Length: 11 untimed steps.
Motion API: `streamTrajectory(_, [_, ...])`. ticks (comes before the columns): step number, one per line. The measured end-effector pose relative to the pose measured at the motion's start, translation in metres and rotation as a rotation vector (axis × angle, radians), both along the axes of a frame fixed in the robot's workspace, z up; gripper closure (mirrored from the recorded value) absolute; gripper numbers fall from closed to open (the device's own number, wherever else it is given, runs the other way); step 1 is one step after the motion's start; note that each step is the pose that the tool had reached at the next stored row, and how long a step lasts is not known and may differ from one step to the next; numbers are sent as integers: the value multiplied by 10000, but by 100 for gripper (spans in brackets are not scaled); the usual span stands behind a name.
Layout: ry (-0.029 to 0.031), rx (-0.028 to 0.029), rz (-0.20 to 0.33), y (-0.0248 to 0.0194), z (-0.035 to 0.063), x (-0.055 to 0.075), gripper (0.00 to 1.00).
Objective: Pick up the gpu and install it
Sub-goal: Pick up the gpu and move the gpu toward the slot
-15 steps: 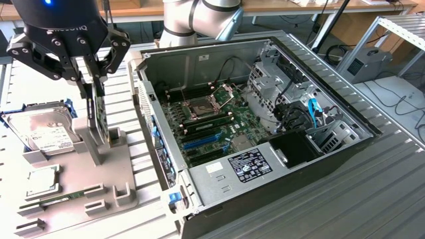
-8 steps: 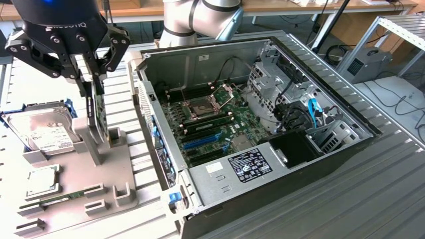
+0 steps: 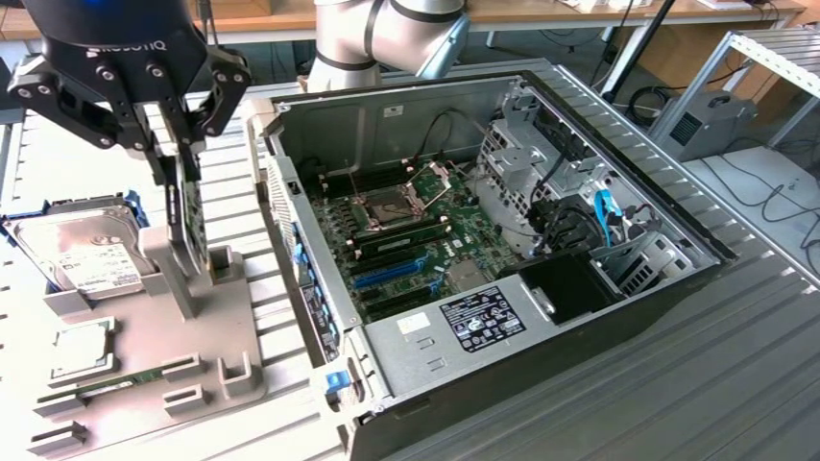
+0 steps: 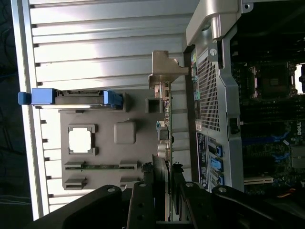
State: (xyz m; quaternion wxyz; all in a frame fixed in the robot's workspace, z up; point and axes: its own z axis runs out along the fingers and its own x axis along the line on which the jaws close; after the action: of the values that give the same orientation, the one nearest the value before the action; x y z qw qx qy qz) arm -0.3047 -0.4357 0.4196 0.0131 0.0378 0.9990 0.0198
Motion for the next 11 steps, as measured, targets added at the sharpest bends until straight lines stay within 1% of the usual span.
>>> streamTrajectory(11, [-1,2,0,2,52,0,74])
